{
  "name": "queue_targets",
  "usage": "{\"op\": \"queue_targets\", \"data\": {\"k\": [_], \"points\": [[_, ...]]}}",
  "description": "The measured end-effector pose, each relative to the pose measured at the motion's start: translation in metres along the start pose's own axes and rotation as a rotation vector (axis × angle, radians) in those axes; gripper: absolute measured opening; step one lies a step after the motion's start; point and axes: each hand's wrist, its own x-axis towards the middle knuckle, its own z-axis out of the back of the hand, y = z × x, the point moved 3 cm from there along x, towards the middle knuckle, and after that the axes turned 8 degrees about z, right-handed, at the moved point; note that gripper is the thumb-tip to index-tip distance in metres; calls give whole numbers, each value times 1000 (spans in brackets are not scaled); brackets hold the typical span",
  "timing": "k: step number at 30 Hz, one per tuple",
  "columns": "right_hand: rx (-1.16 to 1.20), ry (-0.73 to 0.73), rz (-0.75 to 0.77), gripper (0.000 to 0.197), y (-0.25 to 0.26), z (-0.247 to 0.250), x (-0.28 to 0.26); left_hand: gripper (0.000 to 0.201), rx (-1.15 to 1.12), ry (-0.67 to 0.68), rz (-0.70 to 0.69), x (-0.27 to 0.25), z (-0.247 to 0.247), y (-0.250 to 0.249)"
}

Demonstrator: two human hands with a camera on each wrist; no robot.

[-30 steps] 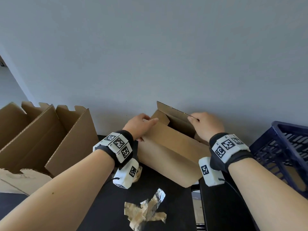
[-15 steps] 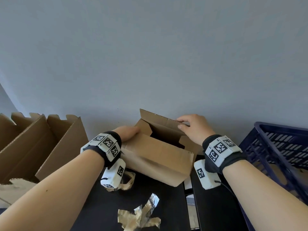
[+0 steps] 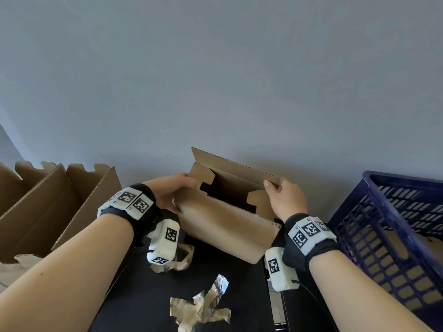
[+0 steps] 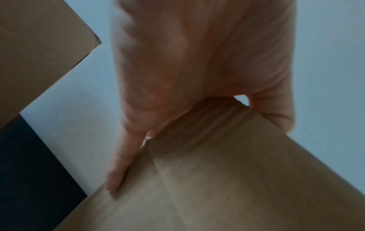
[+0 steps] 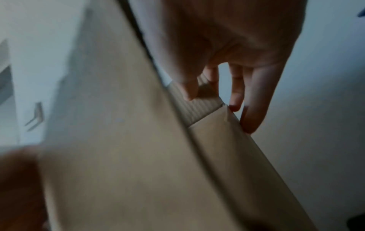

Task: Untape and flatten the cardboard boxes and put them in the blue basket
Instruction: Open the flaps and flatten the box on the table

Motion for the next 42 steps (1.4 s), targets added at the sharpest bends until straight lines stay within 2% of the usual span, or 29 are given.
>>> {"op": "queue_targets", "data": {"k": [1, 4, 5, 7, 10, 12, 16, 21, 24, 28, 31, 32, 34, 37, 39, 40, 42], "points": [[2, 26, -13, 48, 1, -1, 2, 59, 13, 30, -16, -1, 0, 0], [-10, 80, -42, 52, 6, 0, 4, 101, 82, 94, -39, 0, 3, 2], [-4, 82, -45, 51, 8, 1, 3, 108, 117, 110, -47, 1, 4, 3], [50, 93, -46, 55, 13, 3, 1, 111, 177, 105, -47, 1, 6, 3], [117, 163, -33, 104, 23, 0, -7, 106, 228, 53, -38, 0, 8, 4], [72, 188, -26, 124, 25, -8, -9, 106, 250, 27, -36, -1, 8, 5], [-110, 242, -62, 131, 22, -17, -13, 109, 340, 12, -31, -5, 8, 3], [-166, 276, -57, 120, 20, -15, -12, 103, 665, -166, -67, -5, 5, -6], [-15, 281, -97, 102, 19, 0, -7, 97, 659, -232, -85, 1, 1, -11], [318, 212, -167, 68, 10, 17, 2, 86, 759, -351, -26, 6, 6, -18], [459, 141, -231, 15, 3, 25, 3, 74, 850, -371, 11, 9, 13, -20], [502, 113, -251, 6, 3, 27, 3, 70, 846, -358, 23, 12, 14, -19], [546, 80, -245, 16, 9, 31, 3, 76, 827, -355, 8, 19, 14, -17], [557, 71, -155, 30, 24, 31, 6, 112, 807, -440, -102, 28, 10, -18], [563, 60, -125, 34, 30, 30, 8, 128, 864, -508, -98, 30, 11, -17], [578, 58, -122, 35, 30, 29, 10, 132, 893, -555, -84, 30, 14, -16], [617, 62, -135, 31, 28, 28, 11, 126, 957, -623, -65, 28, 17, -14]]}}
